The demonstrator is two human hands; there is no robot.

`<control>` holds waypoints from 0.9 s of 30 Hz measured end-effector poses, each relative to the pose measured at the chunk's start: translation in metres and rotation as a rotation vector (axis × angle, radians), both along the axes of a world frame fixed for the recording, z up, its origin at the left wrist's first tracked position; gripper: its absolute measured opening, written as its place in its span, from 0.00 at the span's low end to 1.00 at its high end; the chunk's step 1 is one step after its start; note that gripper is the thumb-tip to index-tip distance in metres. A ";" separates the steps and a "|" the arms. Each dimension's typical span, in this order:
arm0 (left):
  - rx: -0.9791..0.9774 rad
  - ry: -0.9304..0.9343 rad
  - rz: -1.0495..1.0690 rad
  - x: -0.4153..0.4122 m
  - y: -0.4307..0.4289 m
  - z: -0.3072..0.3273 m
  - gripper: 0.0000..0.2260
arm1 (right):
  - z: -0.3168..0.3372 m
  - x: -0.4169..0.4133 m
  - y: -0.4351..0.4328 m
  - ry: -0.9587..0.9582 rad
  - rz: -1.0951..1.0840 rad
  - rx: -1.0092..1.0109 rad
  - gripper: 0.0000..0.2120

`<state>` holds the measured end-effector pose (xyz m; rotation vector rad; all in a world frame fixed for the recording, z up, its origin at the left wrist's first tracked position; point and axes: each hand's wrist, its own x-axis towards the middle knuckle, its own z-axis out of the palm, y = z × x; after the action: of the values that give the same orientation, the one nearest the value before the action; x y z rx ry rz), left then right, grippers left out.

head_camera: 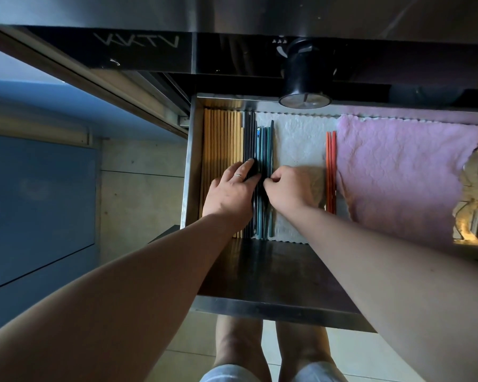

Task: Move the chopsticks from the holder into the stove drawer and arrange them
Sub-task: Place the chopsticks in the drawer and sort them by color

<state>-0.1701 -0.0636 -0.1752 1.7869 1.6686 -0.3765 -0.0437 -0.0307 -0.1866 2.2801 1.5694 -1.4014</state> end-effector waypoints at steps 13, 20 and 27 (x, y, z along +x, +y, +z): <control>-0.011 -0.030 0.027 -0.001 0.004 0.003 0.32 | -0.007 0.003 -0.006 -0.099 0.102 0.005 0.03; -0.002 0.039 -0.026 0.002 0.016 0.005 0.37 | -0.006 0.006 -0.014 -0.036 0.157 0.104 0.01; -0.008 0.087 -0.084 0.004 0.020 0.005 0.37 | -0.011 0.005 -0.015 0.003 0.137 0.080 0.05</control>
<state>-0.1662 -0.0440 -0.1698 1.8633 1.6518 -0.5036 -0.0389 -0.0457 -0.1979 2.1651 1.7759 -1.3322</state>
